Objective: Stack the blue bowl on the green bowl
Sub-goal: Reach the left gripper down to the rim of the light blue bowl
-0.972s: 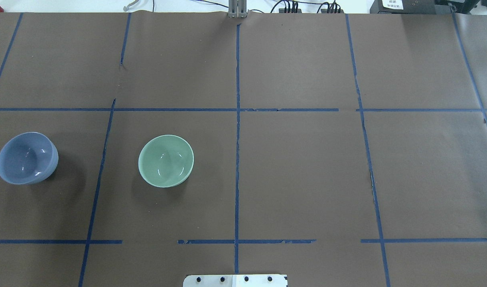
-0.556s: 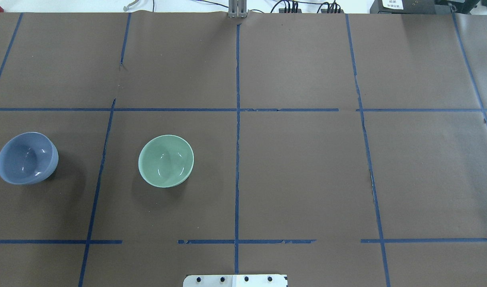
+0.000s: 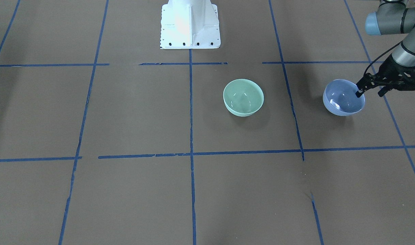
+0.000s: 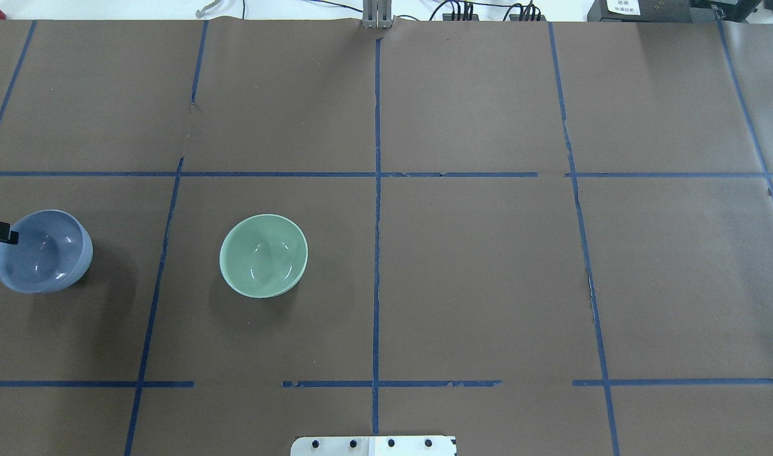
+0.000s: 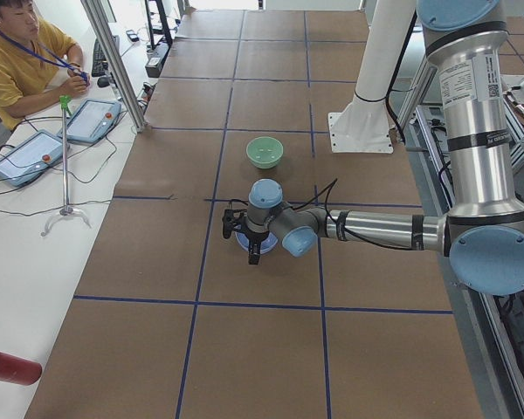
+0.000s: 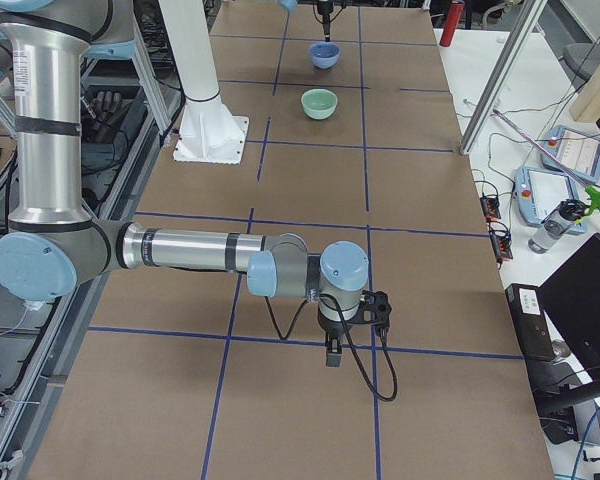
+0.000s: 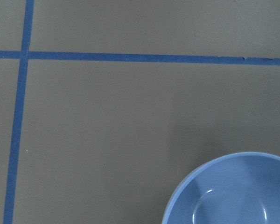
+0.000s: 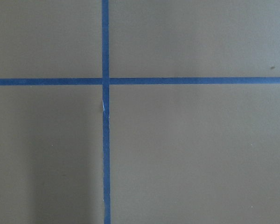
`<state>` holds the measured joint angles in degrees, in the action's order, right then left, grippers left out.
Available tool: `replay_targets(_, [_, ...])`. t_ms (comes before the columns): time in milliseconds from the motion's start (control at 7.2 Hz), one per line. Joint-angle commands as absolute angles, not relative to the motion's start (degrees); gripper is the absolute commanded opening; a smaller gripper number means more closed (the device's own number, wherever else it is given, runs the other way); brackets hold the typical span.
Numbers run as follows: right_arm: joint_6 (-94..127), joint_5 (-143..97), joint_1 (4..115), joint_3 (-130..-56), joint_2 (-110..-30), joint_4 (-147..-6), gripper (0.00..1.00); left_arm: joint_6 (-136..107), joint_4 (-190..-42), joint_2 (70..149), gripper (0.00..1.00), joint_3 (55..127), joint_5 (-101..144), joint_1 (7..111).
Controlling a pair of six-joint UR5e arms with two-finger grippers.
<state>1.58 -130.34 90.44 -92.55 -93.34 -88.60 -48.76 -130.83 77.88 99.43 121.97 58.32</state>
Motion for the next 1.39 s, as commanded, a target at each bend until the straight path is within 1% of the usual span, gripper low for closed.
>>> replay_targets(0, [1.6,-130.3,90.4,-92.5,-93.3,-88.6,1.0,-49.2,-131.3,77.2,0.16,99.3,120.9,57.2])
replay_targets(139, [1.6,-130.4,90.4,-92.5,-93.3,-88.6,1.0,-49.1,-131.0,77.1,0.0,99.1,120.9,57.2])
replay_targets(556, [1.6,-130.3,90.4,-92.5,-93.3,-88.6,1.0,-49.1,-130.9,76.8,0.0,100.2,121.7,57.4])
replay_targets(694, [1.6,-130.3,90.4,-92.5,-93.3,-88.7,1.0,-49.1,-130.8,76.8,0.0,102.0,122.0,58.1])
replay_targets(833, [1.6,-130.3,90.4,-92.5,-93.3,-88.6,1.0,-49.1,-128.0,76.8,0.0,105.8,124.1,58.3])
replay_targets(1111, [1.6,-130.3,90.4,-92.5,-93.3,-88.6,1.0,-49.5,-110.0,79.7,0.0,118.4,125.5,59.4])
replay_targets(1250, [1.6,-130.3,90.4,-92.5,-93.3,-88.6,1.0,-51.8,-100.3,85.9,0.0,122.8,125.3,59.7])
